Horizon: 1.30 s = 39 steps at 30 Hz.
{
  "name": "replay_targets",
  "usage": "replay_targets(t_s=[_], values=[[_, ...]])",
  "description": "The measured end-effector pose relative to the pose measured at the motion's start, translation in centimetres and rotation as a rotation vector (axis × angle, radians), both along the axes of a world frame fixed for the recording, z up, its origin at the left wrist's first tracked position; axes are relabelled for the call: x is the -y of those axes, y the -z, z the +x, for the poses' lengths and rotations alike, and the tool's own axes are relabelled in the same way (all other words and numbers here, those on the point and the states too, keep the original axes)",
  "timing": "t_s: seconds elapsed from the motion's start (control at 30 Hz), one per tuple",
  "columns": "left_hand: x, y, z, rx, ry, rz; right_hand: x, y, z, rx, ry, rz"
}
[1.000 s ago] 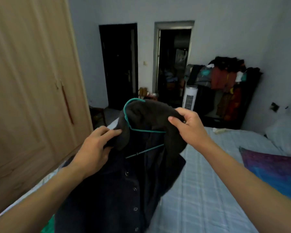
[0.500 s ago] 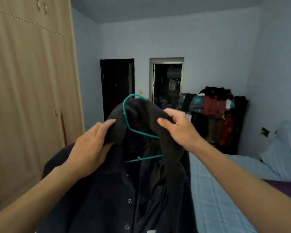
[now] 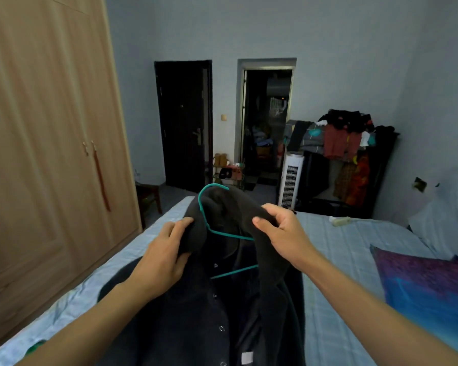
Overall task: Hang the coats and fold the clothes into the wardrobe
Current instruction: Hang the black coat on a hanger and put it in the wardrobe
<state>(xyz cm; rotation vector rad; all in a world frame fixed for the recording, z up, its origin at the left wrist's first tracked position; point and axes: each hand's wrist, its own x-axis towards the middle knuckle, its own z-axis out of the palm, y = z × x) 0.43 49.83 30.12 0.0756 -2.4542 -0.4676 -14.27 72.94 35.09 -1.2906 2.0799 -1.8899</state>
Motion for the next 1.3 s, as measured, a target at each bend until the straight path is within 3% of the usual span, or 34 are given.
replay_targets(t_s=[0.2, 0.43, 0.53, 0.77, 0.93, 1.03, 1.1, 1.2, 1.3], values=[[-0.7, 0.9, 0.0, 0.033, 0.018, -0.044, -0.5, 0.9, -0.8, 0.051, 0.001, -0.008], [-3.1, 1.7, 0.4, -0.006, 0.046, -0.112, 0.5, 0.3, -0.3, 0.367, -0.187, -0.164], [-3.8, 1.5, 0.7, -0.067, 0.048, -0.072, 0.8, 0.4, -0.3, 0.437, -0.157, -0.120], [-4.8, 1.9, 2.0, -0.078, 0.081, 0.021, -0.5, 2.3, -0.7, -0.032, 0.012, 0.297], [-5.0, 1.9, 2.0, -0.096, 0.068, 0.078, -1.9, 4.5, -0.5, -0.331, 0.272, 0.233], [-5.0, 1.9, 2.0, -0.098, 0.070, 0.077, -3.0, 5.4, -0.8, -0.527, 0.204, 0.190], [-4.9, 1.9, 2.1, -0.104, 0.070, 0.074, -4.1, 5.6, -1.0, -0.506, 0.086, 0.232], [-4.8, 2.0, 2.0, -0.136, 0.076, 0.083, -6.1, 6.1, -1.6, -0.459, -0.090, 0.463], [-4.9, 2.2, 1.8, -0.156, 0.092, 0.060, -7.3, 6.7, -2.1, -0.604, -0.033, 0.682]])
